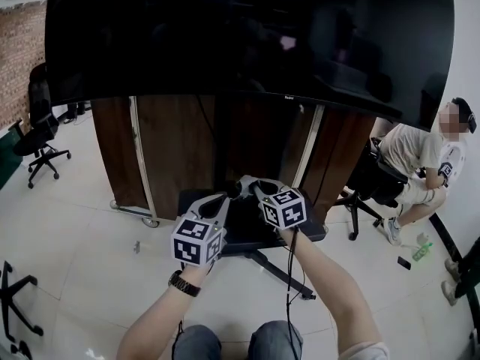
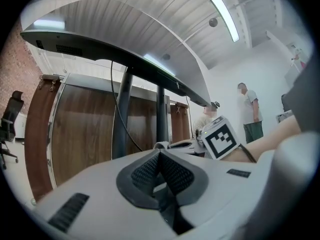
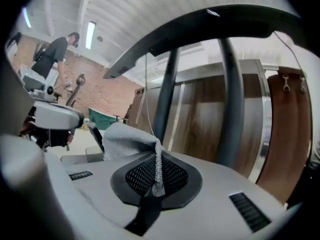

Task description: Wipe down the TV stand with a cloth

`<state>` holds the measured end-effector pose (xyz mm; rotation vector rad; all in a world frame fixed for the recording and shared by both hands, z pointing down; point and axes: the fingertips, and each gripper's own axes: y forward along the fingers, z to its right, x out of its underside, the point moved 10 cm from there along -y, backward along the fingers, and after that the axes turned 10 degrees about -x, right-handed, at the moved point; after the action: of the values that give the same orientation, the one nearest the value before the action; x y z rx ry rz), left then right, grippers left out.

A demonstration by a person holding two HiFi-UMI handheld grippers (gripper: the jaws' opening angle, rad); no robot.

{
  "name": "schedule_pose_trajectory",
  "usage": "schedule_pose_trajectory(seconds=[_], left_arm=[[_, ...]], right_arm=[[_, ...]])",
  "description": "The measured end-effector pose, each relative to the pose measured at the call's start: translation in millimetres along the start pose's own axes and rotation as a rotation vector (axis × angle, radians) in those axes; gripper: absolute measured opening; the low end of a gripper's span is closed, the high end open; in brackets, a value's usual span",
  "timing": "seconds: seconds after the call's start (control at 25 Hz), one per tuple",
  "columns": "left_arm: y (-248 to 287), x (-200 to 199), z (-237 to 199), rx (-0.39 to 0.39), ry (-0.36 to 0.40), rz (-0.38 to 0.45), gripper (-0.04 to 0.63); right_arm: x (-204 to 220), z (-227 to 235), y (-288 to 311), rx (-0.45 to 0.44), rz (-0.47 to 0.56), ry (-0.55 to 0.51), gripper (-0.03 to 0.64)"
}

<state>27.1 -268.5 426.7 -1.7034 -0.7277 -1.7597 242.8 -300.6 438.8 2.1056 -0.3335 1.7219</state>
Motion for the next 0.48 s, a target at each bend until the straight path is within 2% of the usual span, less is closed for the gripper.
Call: schedule_pose_trajectory(seconds=[0.12, 0.32, 0.4, 0.48], left_arm=[[-6.6, 4.4, -2.8, 0.009, 0.012, -0.008, 0.022], [-17.9, 13.3, -19.8, -0.023, -0.016, -0.029, 0.023], [-22.6, 13.7, -21.5, -0.026, -0.020, -0.024, 0.023], [-26.9, 12.1, -22.7, -0.029, -0.020, -0.012, 0.023]], right_arm=[[30.6, 40.1, -26.0, 0.139, -0.085, 0.083, 0.006], [56.5, 118.4, -125.7, 0.443, -0.159, 0.164, 0.006], [57.7, 115.3, -150.0, 0.459, -0.124, 0.179, 0.006], [52.1, 79.9, -145.9, 0.367, -0.057, 0.172, 0.006]])
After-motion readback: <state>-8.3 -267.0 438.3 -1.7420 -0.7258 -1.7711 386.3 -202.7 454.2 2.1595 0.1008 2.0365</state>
